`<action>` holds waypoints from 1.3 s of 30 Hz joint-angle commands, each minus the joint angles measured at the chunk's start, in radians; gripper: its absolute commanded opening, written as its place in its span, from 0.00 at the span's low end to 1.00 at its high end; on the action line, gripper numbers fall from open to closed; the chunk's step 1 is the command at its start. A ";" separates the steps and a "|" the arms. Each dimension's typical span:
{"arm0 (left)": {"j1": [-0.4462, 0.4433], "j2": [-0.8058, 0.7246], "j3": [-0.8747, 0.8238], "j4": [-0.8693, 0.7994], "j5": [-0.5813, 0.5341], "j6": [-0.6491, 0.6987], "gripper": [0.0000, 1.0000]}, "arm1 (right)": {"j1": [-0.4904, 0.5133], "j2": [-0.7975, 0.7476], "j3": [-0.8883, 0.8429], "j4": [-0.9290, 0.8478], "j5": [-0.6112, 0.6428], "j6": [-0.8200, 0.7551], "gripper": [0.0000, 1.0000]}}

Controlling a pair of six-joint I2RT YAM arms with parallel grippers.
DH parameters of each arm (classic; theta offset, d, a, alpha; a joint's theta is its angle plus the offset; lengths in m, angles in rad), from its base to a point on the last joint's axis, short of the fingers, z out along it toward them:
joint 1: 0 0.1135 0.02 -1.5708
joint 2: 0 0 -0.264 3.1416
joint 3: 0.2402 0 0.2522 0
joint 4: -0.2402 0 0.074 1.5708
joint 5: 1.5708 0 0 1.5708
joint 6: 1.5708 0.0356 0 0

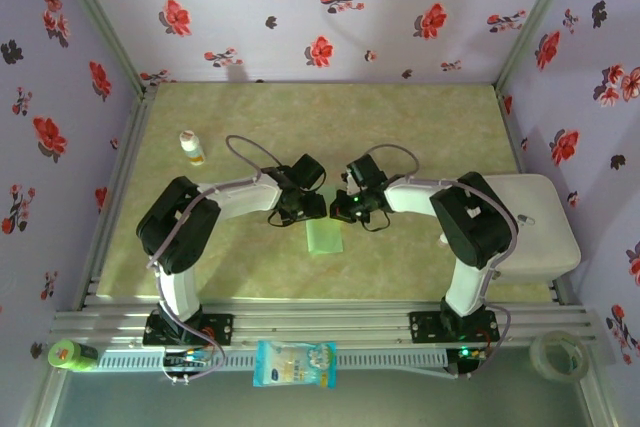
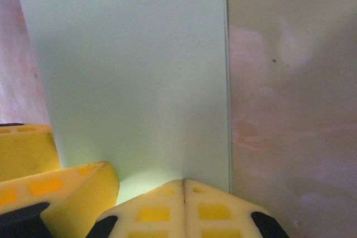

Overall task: Fold a paper plane with a square sheet of paper (pick it up from the middle)
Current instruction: Hold the square sheet of paper at the center of the table, then first fold in half a square sheet of paper at the center of the table.

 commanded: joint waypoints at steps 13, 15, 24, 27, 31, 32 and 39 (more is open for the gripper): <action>0.066 -0.268 -0.155 0.219 0.105 -0.003 0.52 | 0.000 0.083 0.036 -0.279 0.188 -0.109 0.00; 0.073 -0.265 -0.167 0.274 0.169 0.003 0.44 | 0.000 0.082 0.034 -0.280 0.191 -0.108 0.00; 0.079 -0.329 -0.276 0.492 0.262 0.022 0.17 | 0.002 0.083 0.034 -0.293 0.203 -0.108 0.00; 0.079 -0.331 -0.289 0.512 0.271 0.015 0.17 | 0.002 0.090 0.038 -0.295 0.204 -0.107 0.00; 0.083 -0.321 -0.312 0.555 0.273 -0.018 0.28 | 0.002 0.089 0.039 -0.297 0.206 -0.105 0.00; 0.083 -0.317 -0.312 0.560 0.273 -0.023 0.28 | 0.002 0.089 0.037 -0.297 0.206 -0.104 0.00; 0.087 -0.277 -0.309 0.578 0.304 -0.025 0.19 | 0.002 0.088 0.035 -0.297 0.207 -0.106 0.00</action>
